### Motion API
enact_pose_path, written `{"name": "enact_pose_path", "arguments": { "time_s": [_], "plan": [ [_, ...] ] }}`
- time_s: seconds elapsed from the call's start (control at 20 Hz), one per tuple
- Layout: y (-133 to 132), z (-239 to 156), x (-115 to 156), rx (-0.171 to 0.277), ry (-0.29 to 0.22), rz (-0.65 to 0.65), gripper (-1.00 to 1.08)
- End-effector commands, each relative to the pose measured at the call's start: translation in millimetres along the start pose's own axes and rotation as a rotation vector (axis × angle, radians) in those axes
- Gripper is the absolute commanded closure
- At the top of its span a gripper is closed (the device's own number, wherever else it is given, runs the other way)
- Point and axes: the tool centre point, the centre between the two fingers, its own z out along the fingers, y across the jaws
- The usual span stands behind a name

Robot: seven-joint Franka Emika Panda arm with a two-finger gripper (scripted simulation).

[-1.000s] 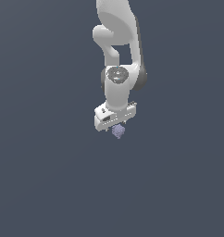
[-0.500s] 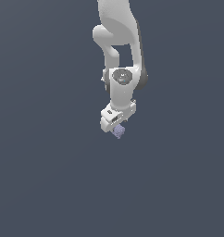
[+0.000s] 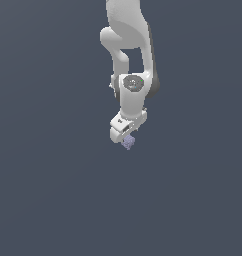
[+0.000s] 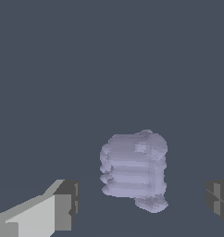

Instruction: Pick up the object and move it to a goal position.

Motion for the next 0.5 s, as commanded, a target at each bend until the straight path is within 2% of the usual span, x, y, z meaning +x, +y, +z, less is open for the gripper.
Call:
{"name": "enact_pose_path", "arguments": {
  "time_s": [0.0,0.45],
  "plan": [
    [0,4,0,0.0,0.0,0.0,-0.92],
    [-1,42,-1,0.0,0.0,-0.005,-0.92]
  ]
}}
